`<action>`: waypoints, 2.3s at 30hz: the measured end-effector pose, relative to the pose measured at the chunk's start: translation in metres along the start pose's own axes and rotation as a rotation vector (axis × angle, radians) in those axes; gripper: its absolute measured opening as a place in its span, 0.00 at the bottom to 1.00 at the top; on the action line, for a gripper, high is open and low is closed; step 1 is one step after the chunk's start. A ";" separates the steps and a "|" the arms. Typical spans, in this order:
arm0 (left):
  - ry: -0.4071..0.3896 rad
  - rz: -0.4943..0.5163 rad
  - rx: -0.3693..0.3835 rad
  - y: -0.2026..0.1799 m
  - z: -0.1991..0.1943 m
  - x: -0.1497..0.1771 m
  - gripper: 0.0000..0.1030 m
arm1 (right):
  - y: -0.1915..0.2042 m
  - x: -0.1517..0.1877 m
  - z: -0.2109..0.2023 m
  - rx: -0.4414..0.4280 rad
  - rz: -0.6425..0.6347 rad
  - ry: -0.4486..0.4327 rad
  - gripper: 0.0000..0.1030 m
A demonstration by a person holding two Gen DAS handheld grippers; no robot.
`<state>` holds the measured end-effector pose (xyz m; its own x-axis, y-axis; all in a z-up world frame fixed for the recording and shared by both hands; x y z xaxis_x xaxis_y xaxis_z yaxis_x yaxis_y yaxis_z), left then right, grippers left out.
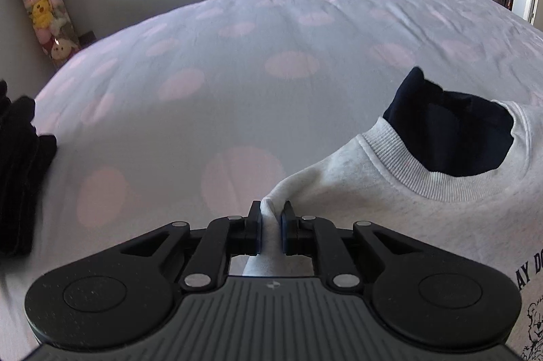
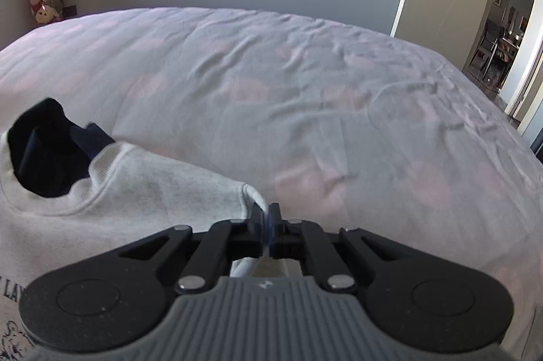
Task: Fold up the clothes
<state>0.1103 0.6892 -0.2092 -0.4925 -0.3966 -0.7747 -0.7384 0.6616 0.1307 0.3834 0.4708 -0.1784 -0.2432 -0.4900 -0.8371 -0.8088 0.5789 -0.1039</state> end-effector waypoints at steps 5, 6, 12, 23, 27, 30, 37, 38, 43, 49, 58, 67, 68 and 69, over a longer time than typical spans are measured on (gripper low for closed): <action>-0.012 -0.045 0.011 0.008 0.008 0.011 0.21 | -0.010 0.025 0.023 -0.017 0.078 0.054 0.05; -0.013 -0.060 0.013 0.010 0.009 0.012 0.22 | -0.010 0.027 0.024 -0.021 0.081 0.054 0.05; -0.029 -0.051 -0.026 0.012 -0.019 0.003 0.58 | -0.018 0.015 0.010 -0.014 0.153 0.059 0.48; -0.071 -0.166 0.005 -0.011 -0.169 0.038 0.59 | 0.003 0.039 -0.152 -0.128 0.151 -0.027 0.56; -0.033 -0.229 0.013 -0.023 -0.227 0.076 0.61 | 0.028 0.092 -0.230 -0.199 0.179 0.020 0.56; -0.012 -0.280 0.021 -0.034 -0.268 0.106 0.61 | 0.047 0.132 -0.284 -0.230 0.194 0.049 0.56; -0.026 -0.318 0.065 -0.063 -0.336 0.151 0.62 | 0.102 0.198 -0.381 -0.315 0.163 0.071 0.56; -0.025 -0.339 0.075 -0.066 -0.342 0.157 0.62 | 0.110 0.206 -0.389 -0.333 0.161 0.083 0.55; -0.019 -0.393 0.101 -0.073 -0.359 0.183 0.62 | 0.138 0.248 -0.396 -0.310 0.029 0.155 0.56; -0.031 -0.401 0.108 -0.071 -0.372 0.190 0.64 | 0.141 0.269 -0.387 -0.239 -0.099 0.159 0.36; -0.023 -0.434 0.096 -0.058 -0.372 0.199 0.65 | 0.096 0.224 -0.408 -0.204 -0.014 0.086 0.10; -0.015 -0.452 0.093 -0.054 -0.367 0.198 0.65 | -0.055 0.084 -0.447 0.053 -0.013 -0.102 0.09; -0.011 -0.453 0.093 -0.053 -0.366 0.198 0.65 | -0.076 0.072 -0.448 0.103 -0.012 -0.115 0.09; -0.008 -0.455 0.093 -0.053 -0.365 0.198 0.65 | -0.098 0.063 -0.448 0.155 -0.009 -0.121 0.09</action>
<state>-0.1164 0.3432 -0.1439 -0.1243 -0.6555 -0.7449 -0.8338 0.4759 -0.2797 0.2078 0.0917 0.0197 -0.1628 -0.4191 -0.8932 -0.7165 0.6726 -0.1850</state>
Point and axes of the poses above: each gripper's, at about its wrist camera, not at the fingertips, and z roughly the way its jaws point, y to its left, x to its underside, the point moved 6 cm from there along z, roughly the way its jaws point, and after that the axes turned 11 degrees about -y, right-handed, at the moved point
